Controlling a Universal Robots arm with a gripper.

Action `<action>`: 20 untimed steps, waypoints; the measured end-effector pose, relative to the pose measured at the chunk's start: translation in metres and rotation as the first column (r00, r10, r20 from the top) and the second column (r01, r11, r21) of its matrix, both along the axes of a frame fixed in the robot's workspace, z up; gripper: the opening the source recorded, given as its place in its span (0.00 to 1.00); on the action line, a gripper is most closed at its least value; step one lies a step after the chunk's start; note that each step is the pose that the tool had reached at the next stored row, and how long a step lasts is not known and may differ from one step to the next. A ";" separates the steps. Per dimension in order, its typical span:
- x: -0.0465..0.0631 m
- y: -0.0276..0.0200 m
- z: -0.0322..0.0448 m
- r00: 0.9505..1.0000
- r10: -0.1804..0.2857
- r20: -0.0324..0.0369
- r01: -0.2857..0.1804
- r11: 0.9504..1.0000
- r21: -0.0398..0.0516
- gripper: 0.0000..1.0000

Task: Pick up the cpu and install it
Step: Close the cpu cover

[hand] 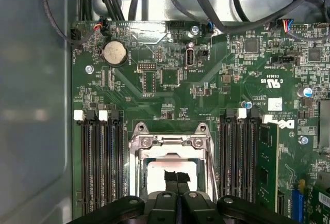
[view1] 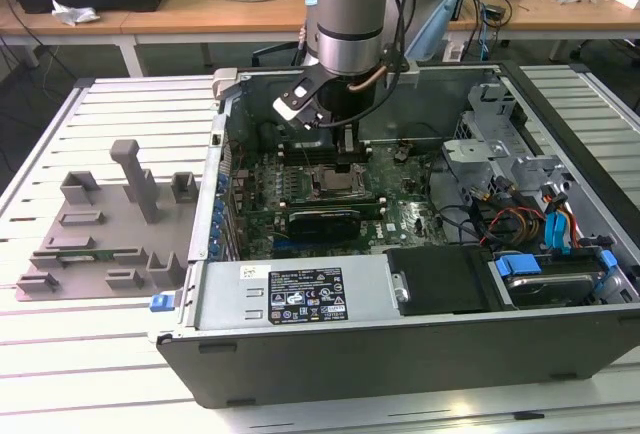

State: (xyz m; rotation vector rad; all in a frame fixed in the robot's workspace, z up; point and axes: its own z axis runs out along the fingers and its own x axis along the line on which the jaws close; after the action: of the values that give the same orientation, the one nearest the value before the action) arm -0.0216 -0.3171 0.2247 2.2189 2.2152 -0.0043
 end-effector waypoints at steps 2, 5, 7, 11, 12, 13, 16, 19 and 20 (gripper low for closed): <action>0.000 0.0000 0.0000 1.000 0.000 0.000 0.000 1.000 0.000 0.11; 0.000 0.0000 0.0000 1.000 0.008 0.000 -0.008 1.000 0.000 0.11; 0.000 0.0000 0.0000 0.999 0.045 0.000 -0.045 0.999 0.000 0.11; 0.000 0.0000 -0.0001 0.992 0.126 0.000 -0.126 0.992 -0.002 0.11; 0.000 0.0000 -0.0002 0.989 0.145 0.000 -0.145 0.989 -0.003 0.11; 0.000 0.0000 -0.0002 0.987 0.162 0.000 -0.162 0.987 -0.003 0.11; 0.000 0.0000 -0.0002 0.976 0.218 -0.001 -0.218 0.976 -0.005 0.11; 0.000 0.0000 -0.0004 0.959 0.282 -0.001 -0.282 0.959 -0.006 0.11; 0.000 0.0000 -0.0003 0.954 0.301 -0.001 -0.301 0.954 -0.007 0.11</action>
State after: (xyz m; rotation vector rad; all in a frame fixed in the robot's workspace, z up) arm -0.0216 -0.3171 0.2244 1.8523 2.5232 -0.0106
